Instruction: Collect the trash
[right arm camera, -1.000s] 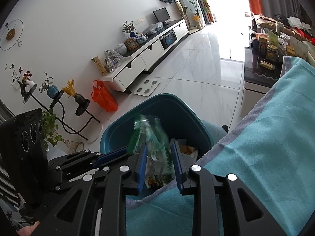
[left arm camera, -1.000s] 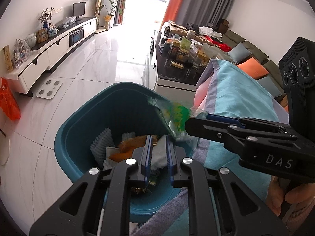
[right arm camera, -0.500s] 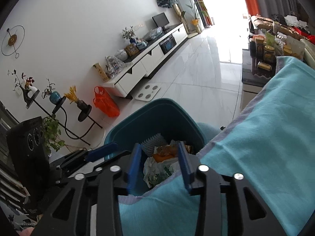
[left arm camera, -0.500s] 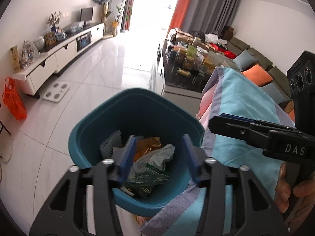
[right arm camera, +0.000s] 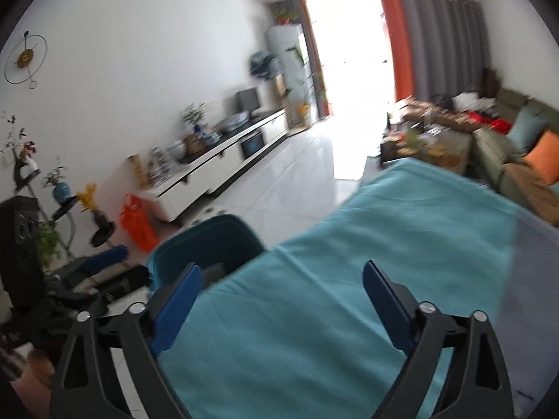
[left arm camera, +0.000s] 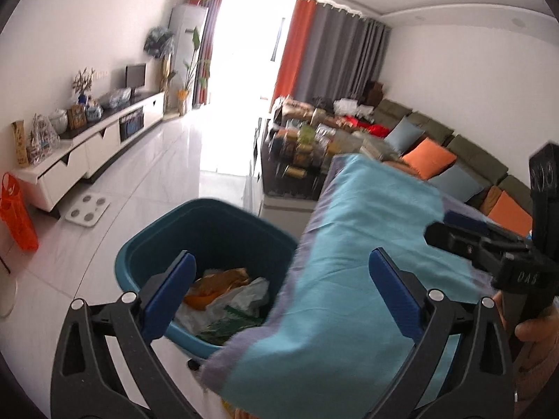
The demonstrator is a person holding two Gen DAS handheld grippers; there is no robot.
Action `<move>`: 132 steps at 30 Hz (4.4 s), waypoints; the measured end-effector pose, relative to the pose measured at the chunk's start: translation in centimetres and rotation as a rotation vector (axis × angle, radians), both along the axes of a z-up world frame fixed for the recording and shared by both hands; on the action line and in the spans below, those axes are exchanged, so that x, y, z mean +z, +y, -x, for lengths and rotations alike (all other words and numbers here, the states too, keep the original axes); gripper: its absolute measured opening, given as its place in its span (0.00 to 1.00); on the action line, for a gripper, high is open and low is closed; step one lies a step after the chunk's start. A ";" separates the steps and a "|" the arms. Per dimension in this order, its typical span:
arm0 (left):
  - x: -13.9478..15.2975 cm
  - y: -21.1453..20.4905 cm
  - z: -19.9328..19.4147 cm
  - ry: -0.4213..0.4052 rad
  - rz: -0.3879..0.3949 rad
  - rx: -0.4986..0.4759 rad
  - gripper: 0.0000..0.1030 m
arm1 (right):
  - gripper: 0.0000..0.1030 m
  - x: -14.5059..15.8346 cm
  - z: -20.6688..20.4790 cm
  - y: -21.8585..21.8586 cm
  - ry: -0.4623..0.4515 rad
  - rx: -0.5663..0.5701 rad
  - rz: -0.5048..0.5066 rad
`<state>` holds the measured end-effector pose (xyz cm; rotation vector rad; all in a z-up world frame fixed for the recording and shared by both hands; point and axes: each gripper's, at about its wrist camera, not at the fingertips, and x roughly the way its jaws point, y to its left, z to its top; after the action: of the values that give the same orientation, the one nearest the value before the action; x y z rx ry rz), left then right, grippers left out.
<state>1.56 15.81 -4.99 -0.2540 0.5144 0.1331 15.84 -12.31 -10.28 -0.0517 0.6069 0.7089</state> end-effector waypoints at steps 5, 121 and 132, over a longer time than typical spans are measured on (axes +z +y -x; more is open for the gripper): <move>1.1 -3.9 1.2 -0.084 -0.026 -0.023 0.95 | 0.93 0.3 2.9 -5.1 -0.126 -0.148 0.013; 3.8 -20.9 1.5 -0.349 -0.259 -0.178 0.95 | 0.93 2.1 12.3 -22.3 -0.379 -0.698 -0.018; 3.7 -20.6 1.3 -0.347 -0.262 -0.178 0.95 | 0.93 2.1 12.2 -22.3 -0.380 -0.698 -0.019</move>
<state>0.22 -4.83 -1.30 0.0272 0.1695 -0.0188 3.61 -34.62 -8.22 0.0426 0.2200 0.0192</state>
